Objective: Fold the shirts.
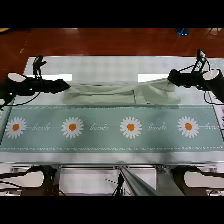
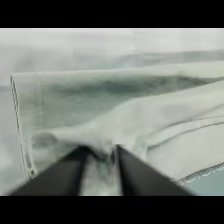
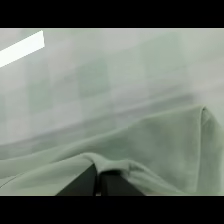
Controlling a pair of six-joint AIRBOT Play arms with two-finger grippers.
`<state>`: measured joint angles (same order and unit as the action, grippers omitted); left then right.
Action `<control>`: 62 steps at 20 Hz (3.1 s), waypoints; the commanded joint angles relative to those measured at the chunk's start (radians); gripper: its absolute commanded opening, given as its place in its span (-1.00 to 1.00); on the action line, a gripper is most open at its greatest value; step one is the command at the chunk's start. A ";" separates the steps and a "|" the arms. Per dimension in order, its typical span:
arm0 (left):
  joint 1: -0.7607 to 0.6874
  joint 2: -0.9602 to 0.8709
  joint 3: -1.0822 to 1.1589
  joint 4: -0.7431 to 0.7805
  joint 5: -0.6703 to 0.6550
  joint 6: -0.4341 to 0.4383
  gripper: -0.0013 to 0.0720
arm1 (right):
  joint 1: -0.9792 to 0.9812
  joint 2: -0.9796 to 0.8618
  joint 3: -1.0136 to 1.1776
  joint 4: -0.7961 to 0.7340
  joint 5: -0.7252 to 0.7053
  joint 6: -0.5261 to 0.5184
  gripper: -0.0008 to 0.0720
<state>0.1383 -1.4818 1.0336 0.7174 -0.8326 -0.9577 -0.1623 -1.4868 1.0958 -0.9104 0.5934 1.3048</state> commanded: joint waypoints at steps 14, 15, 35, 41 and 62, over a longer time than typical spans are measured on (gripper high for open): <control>0.078 0.004 0.126 -0.001 -0.352 0.029 0.78 | -0.345 -0.044 0.008 0.044 0.486 -0.029 0.71; 0.068 0.004 0.126 -0.002 -0.355 0.029 0.78 | -0.341 -0.067 0.008 0.081 0.488 -0.029 0.71; -0.177 0.004 0.128 -0.137 -0.333 -0.032 -0.18 | -0.031 0.185 0.008 -0.045 0.526 -0.121 -0.88; -0.474 -0.002 0.128 -0.150 -0.153 -0.126 -0.90 | 0.108 0.530 0.008 -0.279 0.602 0.113 -0.88; -0.783 -0.132 0.128 -0.331 0.087 -0.182 -0.91 | 0.402 0.835 0.008 -0.510 0.740 0.381 -0.89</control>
<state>-0.7349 -1.6768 1.1610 0.3107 -0.7284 -1.1469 0.2352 -0.6468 1.1030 -1.3994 1.3483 1.6806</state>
